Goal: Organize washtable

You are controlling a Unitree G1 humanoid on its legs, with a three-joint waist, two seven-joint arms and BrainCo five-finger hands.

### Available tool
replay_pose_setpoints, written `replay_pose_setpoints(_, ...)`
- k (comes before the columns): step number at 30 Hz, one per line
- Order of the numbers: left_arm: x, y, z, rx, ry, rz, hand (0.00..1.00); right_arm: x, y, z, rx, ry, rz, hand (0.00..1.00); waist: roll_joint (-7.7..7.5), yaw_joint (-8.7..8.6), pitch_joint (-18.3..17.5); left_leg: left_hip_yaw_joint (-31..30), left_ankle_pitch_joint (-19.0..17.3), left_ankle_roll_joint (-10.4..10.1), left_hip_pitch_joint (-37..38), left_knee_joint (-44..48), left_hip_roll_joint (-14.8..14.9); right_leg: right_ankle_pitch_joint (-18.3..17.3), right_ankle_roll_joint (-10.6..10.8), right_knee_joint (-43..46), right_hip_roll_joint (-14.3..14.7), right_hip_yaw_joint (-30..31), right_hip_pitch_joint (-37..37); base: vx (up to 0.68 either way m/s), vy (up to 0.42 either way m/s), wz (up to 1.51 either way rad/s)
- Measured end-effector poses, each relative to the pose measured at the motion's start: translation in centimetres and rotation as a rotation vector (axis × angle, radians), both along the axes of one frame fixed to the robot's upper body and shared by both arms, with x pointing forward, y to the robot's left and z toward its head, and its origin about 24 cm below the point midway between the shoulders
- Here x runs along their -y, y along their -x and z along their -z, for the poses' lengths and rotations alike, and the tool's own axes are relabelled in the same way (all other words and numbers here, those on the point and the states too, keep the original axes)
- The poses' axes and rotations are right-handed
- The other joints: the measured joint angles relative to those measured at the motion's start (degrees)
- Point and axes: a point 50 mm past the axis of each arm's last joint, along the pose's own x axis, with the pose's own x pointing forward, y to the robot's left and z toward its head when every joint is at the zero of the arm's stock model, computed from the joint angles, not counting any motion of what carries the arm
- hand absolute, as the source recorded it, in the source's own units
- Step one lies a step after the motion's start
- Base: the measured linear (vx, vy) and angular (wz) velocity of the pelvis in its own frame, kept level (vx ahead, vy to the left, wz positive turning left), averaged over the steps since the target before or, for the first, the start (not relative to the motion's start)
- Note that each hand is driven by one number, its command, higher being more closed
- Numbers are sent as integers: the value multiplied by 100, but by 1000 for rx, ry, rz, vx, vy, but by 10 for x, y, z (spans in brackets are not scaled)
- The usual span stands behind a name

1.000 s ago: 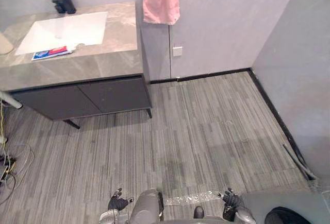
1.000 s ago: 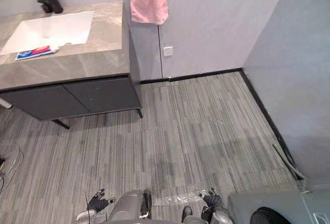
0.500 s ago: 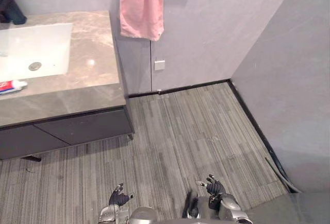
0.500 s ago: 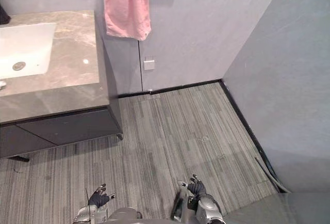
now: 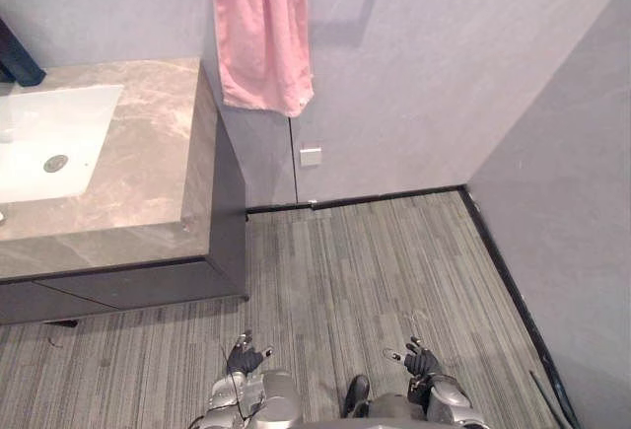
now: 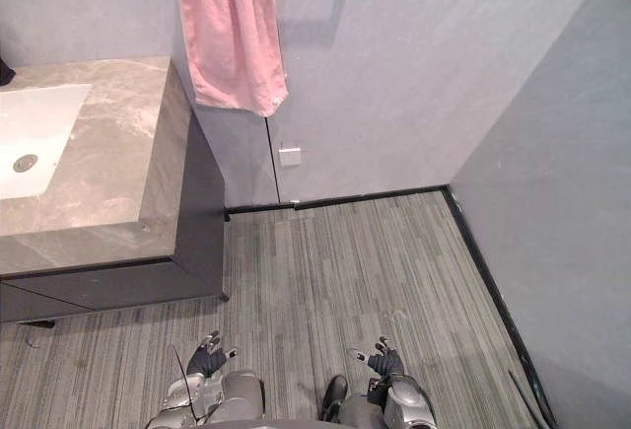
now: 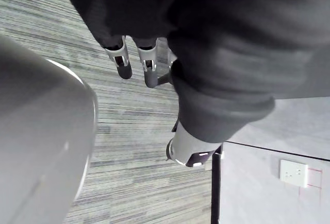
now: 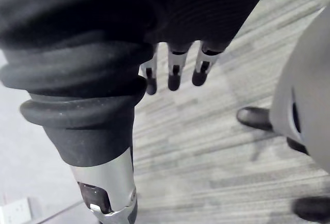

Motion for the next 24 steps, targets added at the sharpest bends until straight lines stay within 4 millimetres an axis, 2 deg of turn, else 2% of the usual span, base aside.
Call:
replay_pose_setpoints(1, 2, -2, -1, 6, -4, 17, 0, 0, 0, 0, 0, -1, 4, 0, 14, 13, -8, 216, 107, 7, -90, -1278, -254, -45, 149, -81, -106, -73, 59, 269, 102, 25)
replay_pose_setpoints(2, 2, -1, -1, 6, -5, 20, 0, 0, 0, 0, -1, -1, 4, 0, 53, 31, -18, 287, 443, 49, -97, -2018, -363, -99, 240, -80, -125, -83, 86, 346, 167, 16)
replay_pose_setpoints(3, 2, -1, 0, 4, -5, 21, 0, 0, 1, 0, -4, 1, 4, 0, 61, 76, -15, 283, 866, 152, -36, -2213, -403, -132, 290, -73, -138, -36, 108, 308, 154, -10)
replay_pose_setpoints(4, 1, -1, 0, 4, -7, 15, 0, -5, 0, 0, -2, -9, 0, 0, -20, 177, -23, 381, 1116, 331, 171, -2504, -556, -153, 429, -114, -232, 77, 188, 401, 162, -7)
replay_pose_setpoints(5, -2, -4, -2, 13, -17, 19, 0, -11, 1, 1, -4, -23, -4, 0, -167, 180, -46, 410, 1092, 411, 183, -2548, -676, -170, 502, -190, -329, 82, 204, 335, 102, 0)
replay_pose_setpoints(7, -6, -5, -3, 13, -25, 22, 0, -15, -4, -1, 9, -28, -13, 0, -259, 185, -25, 456, 963, 566, 196, -2389, -744, -137, 604, -247, -422, 120, 305, 271, 79, 1)
replay_pose_setpoints(8, -6, -3, -2, 7, -25, 21, 0, -14, -6, -2, 13, -24, -17, 0, -263, 193, -27, 522, 815, 594, 354, -2335, -787, -160, 712, -111, -503, 193, 392, 272, 95, -16)
replay_pose_setpoints(9, -5, 0, 0, -9, -22, 21, 0, -14, -6, -2, 15, -16, -34, 0, -209, 176, -30, 531, 621, 596, 595, -2359, -803, -301, 914, 431, -604, 290, 355, 258, 109, -15)
replay_pose_setpoints(10, -5, 1, 1, -15, -22, 22, 0, -14, -6, -2, 15, -14, -35, 0, -177, 154, -27, 517, 556, 609, 685, -2373, -802, -352, 985, 692, -617, 310, 309, 225, 129, -11)
replay_pose_setpoints(11, -4, 3, 3, -26, -21, 31, 0, -12, -4, -1, 10, -8, -39, 0, -140, 147, -32, 494, 458, 608, 920, -2465, -815, -451, 1027, 1662, -751, 403, 16, 186, 141, 6)
replay_pose_setpoints(12, -3, 4, 3, -33, -24, 49, 0, -12, -2, 0, 5, -11, -39, 0, -166, 139, -32, 411, 371, 655, 1191, -2582, -888, -460, 1047, 2819, -976, 429, -378, 239, 140, 28)
replay_pose_setpoints(13, -4, 4, 3, -37, -34, 66, 0, -13, 6, 3, -14, -17, -37, 0, -174, 91, -31, 293, 296, 708, 1336, -2664, -966, -628, 1030, 3398, -1104, 438, -572, 280, 94, 61)
replay_pose_setpoints(14, -6, 6, 4, -42, -43, 75, 0, -15, 7, 3, -15, -24, -38, 0, -259, 63, -74, 135, 233, 733, 1509, -2748, -1051, -838, 958, 3660, -1194, 375, -749, 320, 45, 86)
replay_pose_setpoints(16, -7, 7, 4, -49, -46, 76, 0, -15, 5, 2, -10, -24, -39, 0, -271, -39, -76, -106, 218, 742, 1730, -2867, -1077, -986, 814, 3406, -1159, 180, -942, 288, 11, 84)
replay_pose_setpoints(17, -7, 9, 5, -58, -44, 76, 0, -14, 2, 1, -2, -21, -41, 0, -230, -142, -52, -308, 191, 742, 1816, -2884, -1047, -1002, 773, 2970, -1026, 123, -1091, 319, -26, 92)
replay_pose_setpoints(18, -5, 11, 7, -75, -42, 87, 0, -12, -3, -1, 13, -15, -44, 0, -147, -171, -16, -501, 184, 722, 1946, -2996, -966, -938, 712, 2296, -830, 146, -1329, 335, -44, 90)
replay_pose_setpoints(19, -4, 11, 8, -81, -41, 92, 0, -11, -4, -2, 18, -12, -44, 0, -111, -171, -5, -562, 167, 671, 1990, -3021, -932, -874, 697, 2032, -759, 159, -1429, 281, -58, 69)
replay_pose_setpoints(21, -3, 12, 9, -97, -33, 81, 0, -9, -7, -4, 33, -8, -42, 0, -74, -181, 16, -733, 105, 537, 2102, -3030, -867, -469, 657, 1380, -625, 270, -1590, 340, -112, 69)
replay_pose_setpoints(22, -5, 16, 10, -120, -15, 33, 0, -8, -8, -5, 42, -8, -37, 0, -74, -212, 17, -873, 13, 377, 2201, -3030, -837, -117, 582, 990, -569, 384, -1645, 477, -218, 116)
replay_pose_setpoints(23, -8, 22, 13, -151, 6, -26, 0, -8, -7, -5, 42, -11, -28, 0, -126, -234, 8, -1076, -84, 218, 2337, -3038, -853, 388, 557, 710, -546, 553, -1630, 411, -228, 115)
replay_pose_setpoints(24, -10, 22, 13, -155, 12, -50, 0, -9, -6, -4, 39, -14, -25, 0, -218, -242, -22, -1187, -130, 150, 2409, -3052, -912, 771, 447, 637, -557, 629, -1616, 491, -349, 116)
